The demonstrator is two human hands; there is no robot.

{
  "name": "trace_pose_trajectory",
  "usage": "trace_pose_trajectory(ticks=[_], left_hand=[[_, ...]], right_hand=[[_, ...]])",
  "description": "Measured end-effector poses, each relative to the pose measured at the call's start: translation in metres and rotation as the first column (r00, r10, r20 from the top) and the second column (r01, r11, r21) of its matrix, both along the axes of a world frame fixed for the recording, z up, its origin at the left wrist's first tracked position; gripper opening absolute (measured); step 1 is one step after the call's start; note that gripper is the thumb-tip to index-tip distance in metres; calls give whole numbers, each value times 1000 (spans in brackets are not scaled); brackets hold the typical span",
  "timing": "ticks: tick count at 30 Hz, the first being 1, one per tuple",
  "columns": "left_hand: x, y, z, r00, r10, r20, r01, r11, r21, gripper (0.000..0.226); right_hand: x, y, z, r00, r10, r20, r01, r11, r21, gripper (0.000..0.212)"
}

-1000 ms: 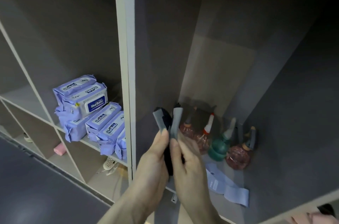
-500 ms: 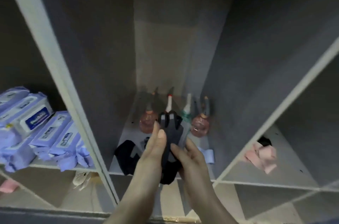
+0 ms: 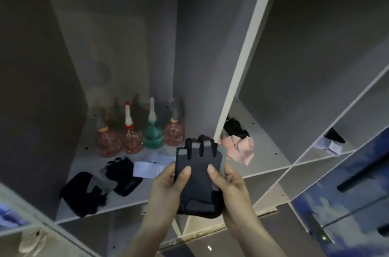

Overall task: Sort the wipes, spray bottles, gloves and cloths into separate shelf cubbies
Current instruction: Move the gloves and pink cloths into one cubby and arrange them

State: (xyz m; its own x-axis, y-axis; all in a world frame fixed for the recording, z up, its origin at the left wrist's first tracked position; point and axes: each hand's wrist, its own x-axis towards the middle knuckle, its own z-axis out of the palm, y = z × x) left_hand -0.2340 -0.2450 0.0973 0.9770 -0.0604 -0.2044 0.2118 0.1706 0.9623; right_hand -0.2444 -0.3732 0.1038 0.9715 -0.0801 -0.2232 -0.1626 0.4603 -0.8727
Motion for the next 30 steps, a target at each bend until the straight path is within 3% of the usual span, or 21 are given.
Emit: trace_pose_trajectory(ticks=[4,7,9,13,17,22,24,27,29,30], left_hand=[[15,-52,-29,999,-43,-26,42,998,-35,17],[26,-103,-62,986,-150,-65,147,988,-49,47],[32,-136,-80,984,-160,-77,160,987,-13,54],[50,-174,-112,993,31,-117,-13,988,156,51],[70,-180,-136,982,179,-61,-153,942,300,60],[104,-175,-159,958,286,27,-262,829,494,61],[111,-177,-170,974,225,0,-171,745,645,67],[107,-186,-192,990,102,102,-133,376,917,79],[102,-187,-206,990,-76,116,-94,250,964,81],[101,-185,-213,982,-159,103,-69,204,977,81]], right_hand=[[15,-53,-20,997,-39,-69,35,998,-58,23],[32,-111,-51,984,-94,-152,76,989,-124,16],[47,-145,-77,973,-91,-213,55,984,-170,17],[81,-194,-115,952,66,-300,-122,978,-172,31],[121,-207,-130,913,274,-300,-351,904,-242,34],[182,-183,-164,857,377,-350,-475,842,-255,33],[199,-174,-174,834,412,-366,-505,838,-206,32],[214,-172,-183,777,488,-398,-618,713,-331,29],[224,-178,-193,851,425,-308,-500,481,-720,27],[229,-184,-197,899,400,-177,-308,291,-906,24]])
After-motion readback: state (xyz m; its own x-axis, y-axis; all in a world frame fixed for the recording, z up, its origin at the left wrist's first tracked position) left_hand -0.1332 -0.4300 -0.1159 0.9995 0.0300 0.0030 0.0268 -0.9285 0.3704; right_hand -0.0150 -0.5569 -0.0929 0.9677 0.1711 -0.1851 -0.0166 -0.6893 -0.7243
